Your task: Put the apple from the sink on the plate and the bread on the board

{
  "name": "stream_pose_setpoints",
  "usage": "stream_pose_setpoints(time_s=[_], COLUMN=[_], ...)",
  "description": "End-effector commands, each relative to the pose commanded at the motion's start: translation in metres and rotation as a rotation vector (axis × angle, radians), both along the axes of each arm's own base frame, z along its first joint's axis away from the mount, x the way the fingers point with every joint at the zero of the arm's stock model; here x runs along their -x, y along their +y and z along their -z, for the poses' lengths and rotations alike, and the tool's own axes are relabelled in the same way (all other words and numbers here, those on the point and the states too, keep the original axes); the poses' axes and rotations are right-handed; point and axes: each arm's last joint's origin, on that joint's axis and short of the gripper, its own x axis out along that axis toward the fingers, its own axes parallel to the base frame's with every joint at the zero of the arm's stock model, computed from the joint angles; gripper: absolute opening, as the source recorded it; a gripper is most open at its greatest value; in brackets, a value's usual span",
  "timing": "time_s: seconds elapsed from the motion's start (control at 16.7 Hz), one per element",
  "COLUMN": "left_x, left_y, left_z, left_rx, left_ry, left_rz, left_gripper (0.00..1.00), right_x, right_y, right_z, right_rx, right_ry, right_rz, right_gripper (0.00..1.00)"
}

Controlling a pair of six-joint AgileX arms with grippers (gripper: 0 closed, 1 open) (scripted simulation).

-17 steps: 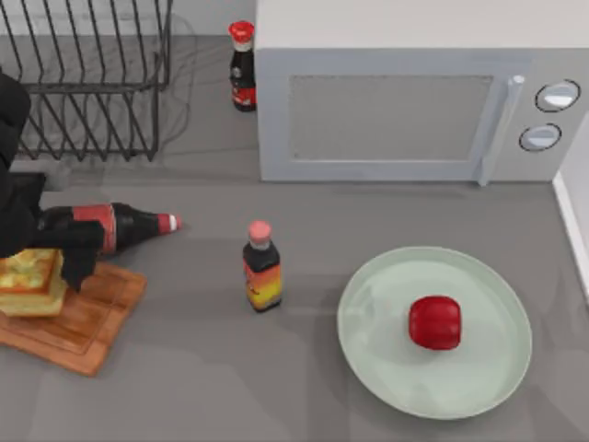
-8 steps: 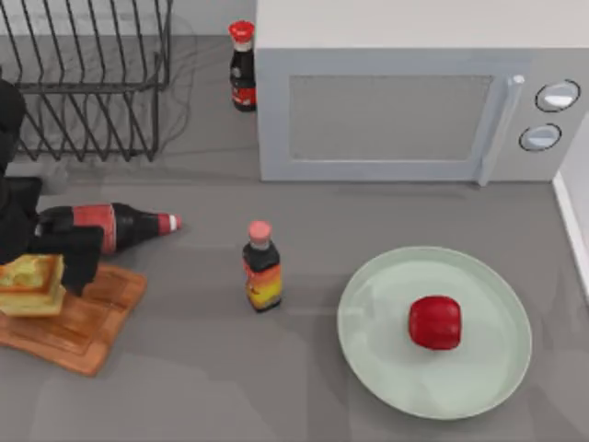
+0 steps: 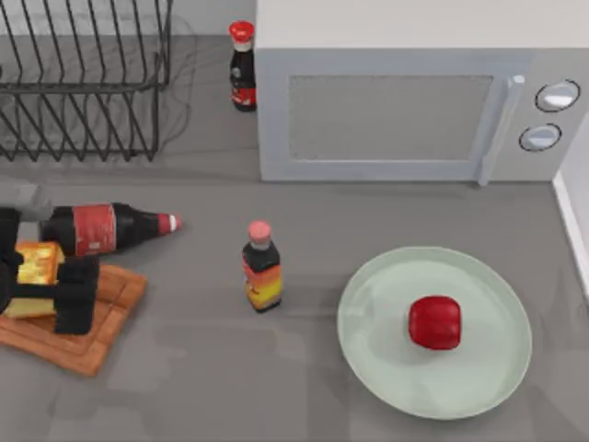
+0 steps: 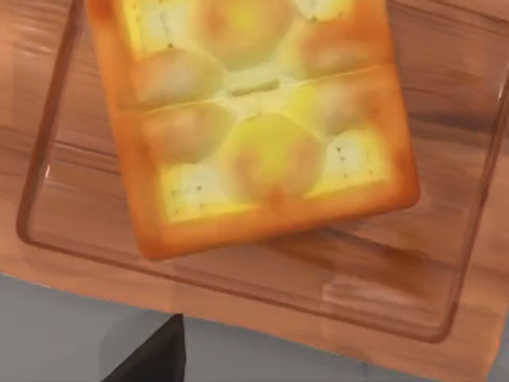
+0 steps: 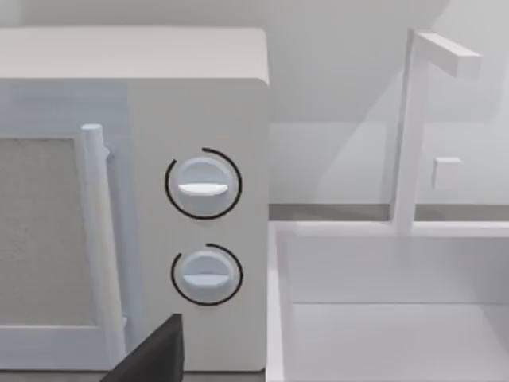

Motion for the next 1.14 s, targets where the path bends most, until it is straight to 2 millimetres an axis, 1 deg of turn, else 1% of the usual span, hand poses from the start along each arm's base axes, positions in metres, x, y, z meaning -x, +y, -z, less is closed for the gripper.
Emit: stream_pose_setpoints(time_s=[0.12, 0.24, 0.36, 0.48, 0.66, 0.84, 0.96, 1.14], left_x=[0.028, 0.054, 0.073, 0.087, 0.101, 0.107, 0.109, 0.110], left_y=[0.000, 0.003, 0.006, 0.010, 0.015, 0.018, 0.019, 0.020], left_z=[0.000, 0.003, 0.008, 0.013, 0.015, 0.016, 0.018, 0.019], left_rx=[0.024, 0.039, 0.044, 0.040, 0.026, 0.010, 0.001, -0.003], left_ry=[-0.143, -0.304, -0.478, -0.657, -0.915, -1.110, -1.182, -1.205], left_rz=[0.010, 0.009, -0.005, -0.031, -0.080, -0.121, -0.139, -0.146], left_gripper=[1.00, 1.00, 1.00, 1.00, 1.00, 1.00, 1.00, 1.00], right_x=[0.000, 0.000, 0.000, 0.000, 0.000, 0.000, 0.000, 0.000], right_y=[0.000, 0.000, 0.000, 0.000, 0.000, 0.000, 0.000, 0.000], right_z=[0.000, 0.000, 0.000, 0.000, 0.000, 0.000, 0.000, 0.000], right_rx=[0.000, 0.000, 0.000, 0.000, 0.000, 0.000, 0.000, 0.000], right_ry=[0.000, 0.000, 0.000, 0.000, 0.000, 0.000, 0.000, 0.000], right_rz=[0.000, 0.000, 0.000, 0.000, 0.000, 0.000, 0.000, 0.000], right_gripper=[1.00, 1.00, 1.00, 1.00, 1.00, 1.00, 1.00, 1.00])
